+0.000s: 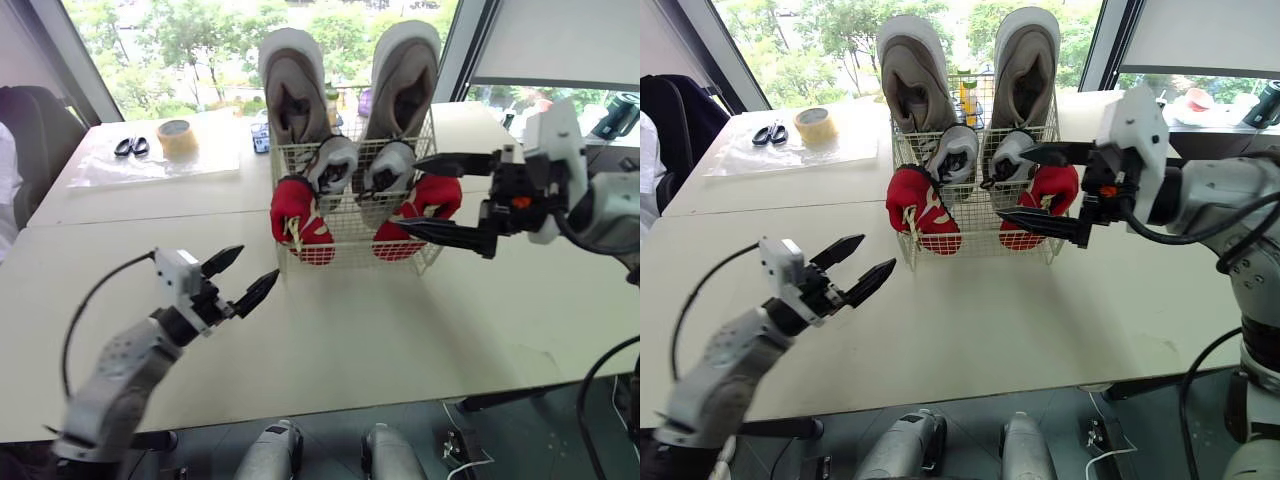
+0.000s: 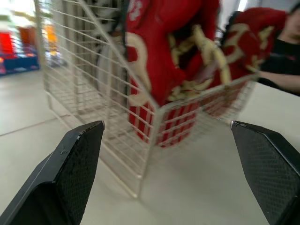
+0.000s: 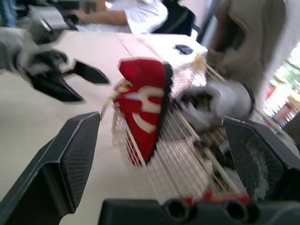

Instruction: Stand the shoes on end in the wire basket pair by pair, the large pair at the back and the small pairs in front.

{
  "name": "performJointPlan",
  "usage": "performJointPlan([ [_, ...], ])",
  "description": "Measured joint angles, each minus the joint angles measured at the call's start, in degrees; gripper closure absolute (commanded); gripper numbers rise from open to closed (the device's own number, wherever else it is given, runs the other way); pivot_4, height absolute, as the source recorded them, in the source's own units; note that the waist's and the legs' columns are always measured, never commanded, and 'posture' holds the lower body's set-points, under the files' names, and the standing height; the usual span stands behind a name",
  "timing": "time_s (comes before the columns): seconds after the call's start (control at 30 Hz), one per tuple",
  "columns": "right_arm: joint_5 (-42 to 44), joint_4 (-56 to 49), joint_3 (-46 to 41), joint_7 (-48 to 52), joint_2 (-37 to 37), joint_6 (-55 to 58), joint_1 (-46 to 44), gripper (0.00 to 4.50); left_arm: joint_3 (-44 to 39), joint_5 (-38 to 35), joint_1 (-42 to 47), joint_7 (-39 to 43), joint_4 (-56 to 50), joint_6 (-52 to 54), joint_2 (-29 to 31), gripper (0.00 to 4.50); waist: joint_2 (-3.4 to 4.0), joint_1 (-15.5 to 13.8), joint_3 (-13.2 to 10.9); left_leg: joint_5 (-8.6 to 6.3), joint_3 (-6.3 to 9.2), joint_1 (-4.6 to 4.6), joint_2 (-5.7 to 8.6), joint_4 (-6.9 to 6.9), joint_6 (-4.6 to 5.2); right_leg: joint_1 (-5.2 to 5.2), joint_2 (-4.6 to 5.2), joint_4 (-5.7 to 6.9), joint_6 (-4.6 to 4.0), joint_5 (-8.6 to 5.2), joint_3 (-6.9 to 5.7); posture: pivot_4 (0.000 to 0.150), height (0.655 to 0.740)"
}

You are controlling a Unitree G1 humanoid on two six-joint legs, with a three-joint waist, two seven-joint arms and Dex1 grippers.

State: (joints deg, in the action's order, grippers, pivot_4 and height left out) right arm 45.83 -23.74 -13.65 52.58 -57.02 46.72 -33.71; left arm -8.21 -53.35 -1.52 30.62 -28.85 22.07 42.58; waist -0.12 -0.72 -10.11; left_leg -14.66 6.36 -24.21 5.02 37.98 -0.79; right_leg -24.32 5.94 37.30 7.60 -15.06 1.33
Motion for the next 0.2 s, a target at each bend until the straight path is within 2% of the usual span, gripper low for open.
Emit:
performJointPlan([
  [0.07,-0.8,0.4,-2.9,0.2,-1.1,-0.1,5.1,0.0,-4.5,-5.8,1.6,0.9,-0.6,5.6,4.7,0.06,0.02,-0.1,0.0,0.0,0.0,0.02,0.0,0.0,0.0,0.05,-0.01,0.0,0.0,0.0,-0.02,0.15,0.74],
  [0.2,-1.8,-0.4,-7.5,0.5,-2.2,-0.5,12.9,0.0,-10.1,-11.2,6.1,2.6,-0.1,11.4,9.7,0.06,0.05,0.0,0.0,0.0,-0.07,0.06,0.0,-0.01,0.0,0.07,-0.01,0.0,0.0,0.0,0.03,0.15,0.74],
])
